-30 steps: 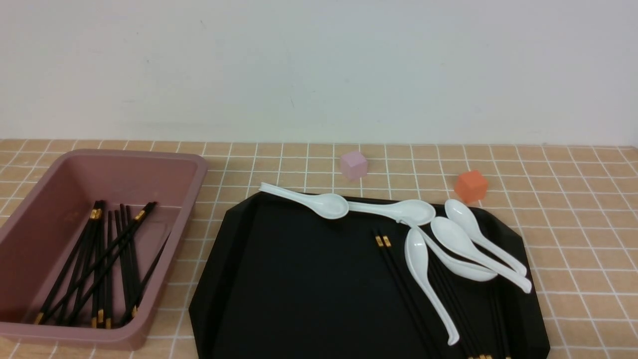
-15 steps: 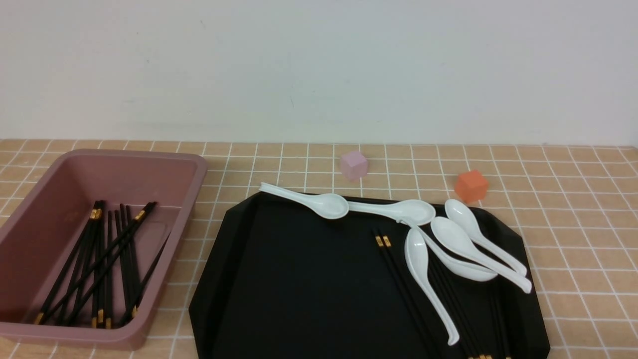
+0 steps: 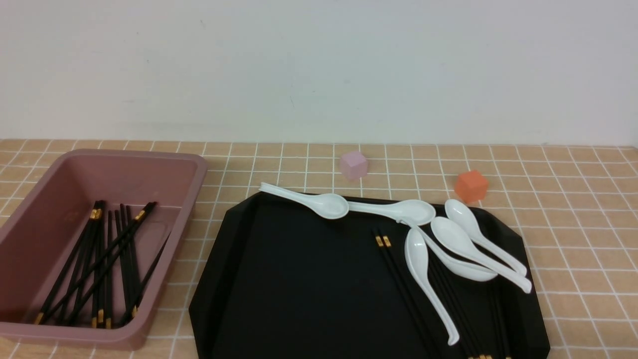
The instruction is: On brown tablecloth take chopsticks from black tray and put them in box.
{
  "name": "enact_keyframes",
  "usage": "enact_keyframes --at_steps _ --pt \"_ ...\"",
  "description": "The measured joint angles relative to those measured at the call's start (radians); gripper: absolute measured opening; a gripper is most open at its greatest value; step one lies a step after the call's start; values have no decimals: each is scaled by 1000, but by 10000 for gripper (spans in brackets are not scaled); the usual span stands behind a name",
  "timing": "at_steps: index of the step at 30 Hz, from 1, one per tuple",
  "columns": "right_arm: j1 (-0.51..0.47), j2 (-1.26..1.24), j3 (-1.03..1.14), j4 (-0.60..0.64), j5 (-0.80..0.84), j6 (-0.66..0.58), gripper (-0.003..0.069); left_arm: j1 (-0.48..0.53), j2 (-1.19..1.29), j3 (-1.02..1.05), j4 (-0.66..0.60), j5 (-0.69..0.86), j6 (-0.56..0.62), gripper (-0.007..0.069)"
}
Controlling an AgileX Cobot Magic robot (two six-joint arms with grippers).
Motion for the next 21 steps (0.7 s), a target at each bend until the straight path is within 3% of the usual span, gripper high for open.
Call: enact_keyframes --at_steps 21 --pt "0 0 0 0 0 0 117 0 0 0 0 0 0 239"
